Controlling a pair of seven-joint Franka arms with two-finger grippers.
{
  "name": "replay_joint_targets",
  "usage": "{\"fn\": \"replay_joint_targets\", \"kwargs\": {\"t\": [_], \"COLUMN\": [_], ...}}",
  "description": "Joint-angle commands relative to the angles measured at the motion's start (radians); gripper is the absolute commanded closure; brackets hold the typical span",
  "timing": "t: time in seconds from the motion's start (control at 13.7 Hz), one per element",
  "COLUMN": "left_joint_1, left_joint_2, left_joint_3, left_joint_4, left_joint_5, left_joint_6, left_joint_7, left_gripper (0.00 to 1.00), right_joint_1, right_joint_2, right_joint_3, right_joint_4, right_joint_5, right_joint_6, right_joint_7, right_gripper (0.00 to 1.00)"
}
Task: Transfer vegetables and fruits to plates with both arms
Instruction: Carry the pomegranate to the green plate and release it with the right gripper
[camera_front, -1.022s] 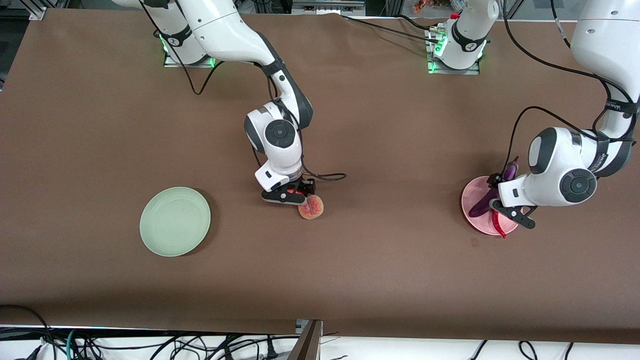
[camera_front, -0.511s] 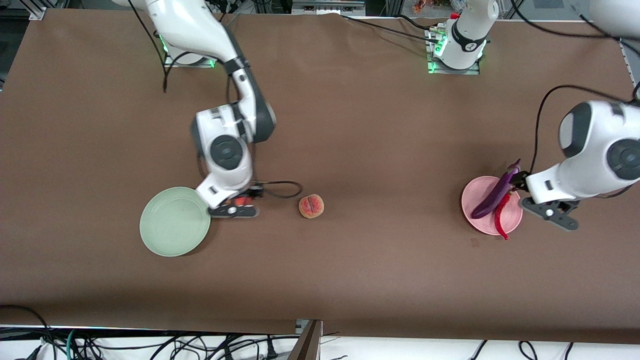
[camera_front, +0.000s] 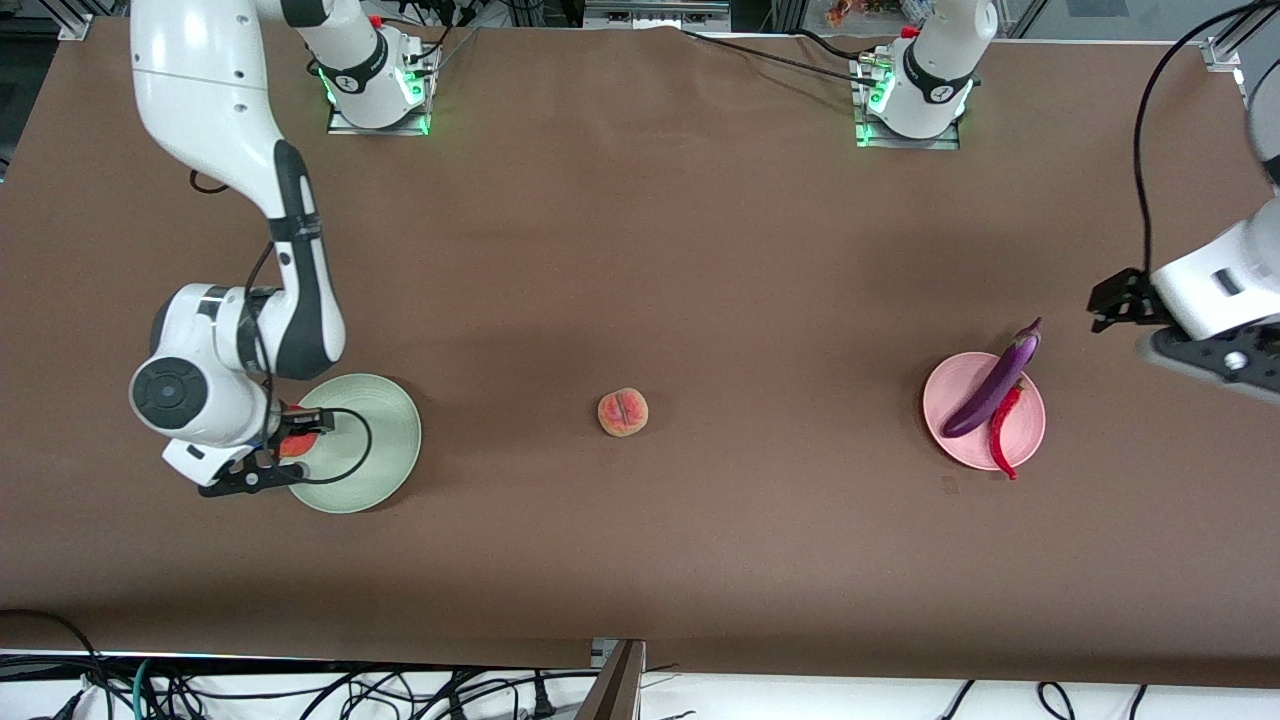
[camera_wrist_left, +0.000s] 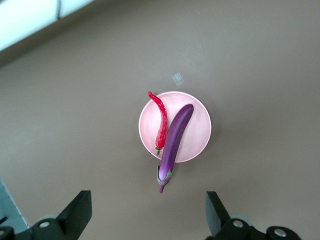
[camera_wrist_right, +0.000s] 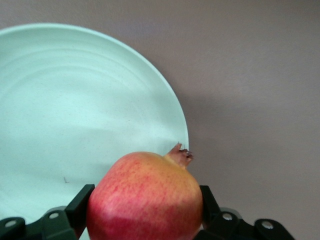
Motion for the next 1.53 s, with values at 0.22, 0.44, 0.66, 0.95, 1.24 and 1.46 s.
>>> {"fn": "replay_joint_targets", "kwargs": {"t": [0.22, 0.44, 0.66, 0.95, 1.24, 1.46], "left_joint_1": [-0.250, -0.322, -0.356, -0.345, -0.345, -0.343], "left_joint_2": [-0.220, -0.346, -0.387, -0.361, -0.356, -0.350], "left_joint_3": [0.324, 0.403, 0.403, 0.403, 0.402, 0.408], "left_joint_4": [-0.221, -0.430, -0.503, -0.483, -0.474, -0.474], "left_joint_5": [-0.228, -0.204, -0.166, -0.204, -0.221, -0.221], "left_joint_6": [0.135, 0.256, 0.257, 0.241, 0.240, 0.240], "left_joint_7": [-0.278, -0.181, -0.186, -0.187, -0.187, -0.184], "left_gripper": [0.00, 0.00, 0.00, 0.00, 0.00, 0.00], "right_joint_1": [-0.006, -0.009, 0.044, 0.224, 0.383, 0.388], "right_joint_2": [0.051, 0.037, -0.027, -0.040, 0.009, 0.049], "right_joint_3": [0.023, 0.021, 0.024, 0.026, 0.065, 0.159], "right_joint_4": [-0.008, 0.005, 0.069, 0.152, 0.200, 0.200], "right_joint_5": [0.092, 0.094, 0.098, 0.116, 0.132, 0.132], "right_joint_6": [0.068, 0.044, -0.100, -0.157, -0.017, 0.174], "right_joint_7": [-0.039, -0.060, -0.023, 0.467, 0.787, 0.901], "right_gripper": [0.67, 0.00, 0.00, 0.00, 0.00, 0.00]}}
